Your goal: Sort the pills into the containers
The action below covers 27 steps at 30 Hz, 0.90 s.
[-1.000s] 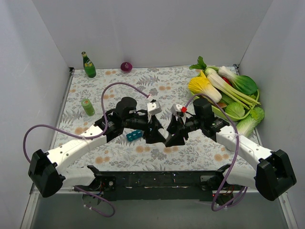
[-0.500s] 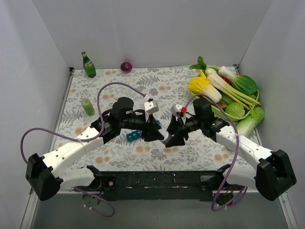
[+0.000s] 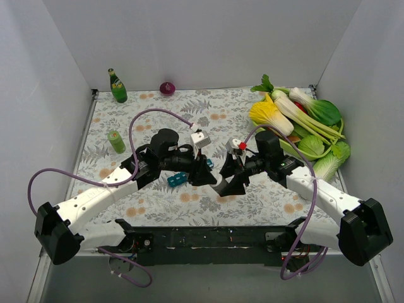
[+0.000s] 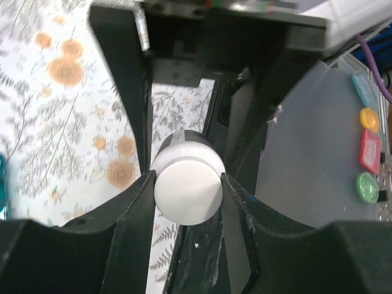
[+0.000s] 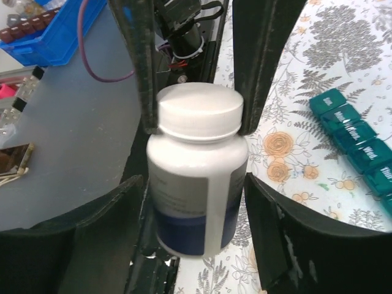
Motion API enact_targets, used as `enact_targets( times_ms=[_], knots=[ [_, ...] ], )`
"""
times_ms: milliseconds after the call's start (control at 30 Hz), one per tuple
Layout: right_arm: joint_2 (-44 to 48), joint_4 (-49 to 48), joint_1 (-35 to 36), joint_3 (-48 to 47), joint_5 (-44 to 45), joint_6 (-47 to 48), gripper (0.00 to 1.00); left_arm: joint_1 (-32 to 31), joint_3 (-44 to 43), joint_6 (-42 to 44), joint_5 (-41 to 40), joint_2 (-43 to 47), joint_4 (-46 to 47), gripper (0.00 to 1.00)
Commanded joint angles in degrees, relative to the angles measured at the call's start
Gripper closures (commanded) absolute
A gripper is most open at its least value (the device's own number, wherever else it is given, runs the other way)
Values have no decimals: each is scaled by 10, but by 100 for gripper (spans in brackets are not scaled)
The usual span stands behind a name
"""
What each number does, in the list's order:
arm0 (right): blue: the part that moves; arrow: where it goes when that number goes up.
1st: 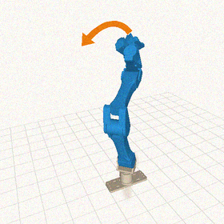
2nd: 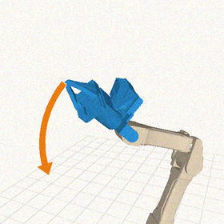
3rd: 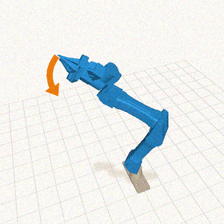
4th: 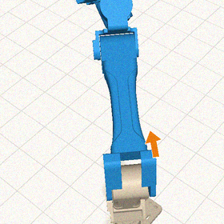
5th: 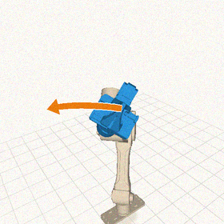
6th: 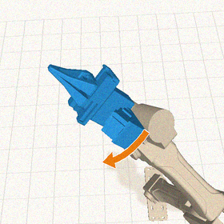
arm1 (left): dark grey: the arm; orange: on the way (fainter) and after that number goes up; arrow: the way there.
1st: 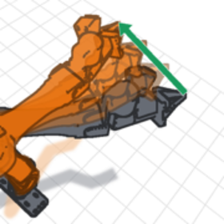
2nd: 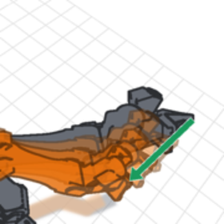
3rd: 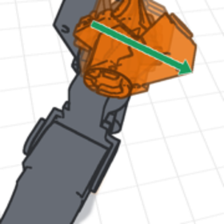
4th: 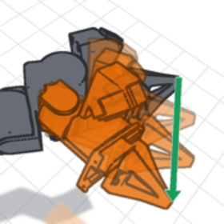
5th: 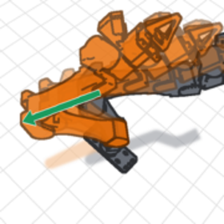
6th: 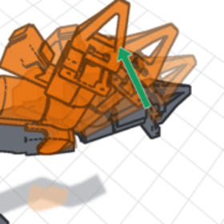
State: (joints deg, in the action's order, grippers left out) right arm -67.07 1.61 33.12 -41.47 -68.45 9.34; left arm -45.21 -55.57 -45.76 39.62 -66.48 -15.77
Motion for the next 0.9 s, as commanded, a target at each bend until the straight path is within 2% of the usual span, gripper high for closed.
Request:
enact_targets(
  times_ms=[0,33,67,167,267,400,433,533,567,600,700,867],
  knots=[
    [20,20,2,-33,37,50,21,9,2,-74,-93,44,-49,100],
    [21,29,2,-40,54,59,13,12,5,-94,-108,50,-54,100],
    [23,40,2,-42,63,83,10,16,13,-102,-123,57,-64,100],
    [27,82,1,-51,97,127,8,36,32,-128,-140,87,-88,100],
    [31,110,-4,-56,128,175,6,62,40,-147,-201,110,-136,100],
    [39,123,-31,-52,150,200,6,121,32,-169,-333,119,-210,100],
    [40,124,-40,-49,157,206,6,134,33,-174,-418,121,-221,100],
    [49,120,-58,-28,172,214,7,200,41,-169,-539,109,-237,100],
    [55,117,-61,-23,177,217,7,222,42,-162,-551,99,-234,100],
    [57,118,-62,-18,183,220,7,273,44,-156,-554,79,-229,100],
    [63,120,-68,1,198,233,7,341,56,-151,-569,44,-190,100],
    [87,105,-80,31,198,236,7,398,52,-129,-605,12,-145,100]
  ],
)
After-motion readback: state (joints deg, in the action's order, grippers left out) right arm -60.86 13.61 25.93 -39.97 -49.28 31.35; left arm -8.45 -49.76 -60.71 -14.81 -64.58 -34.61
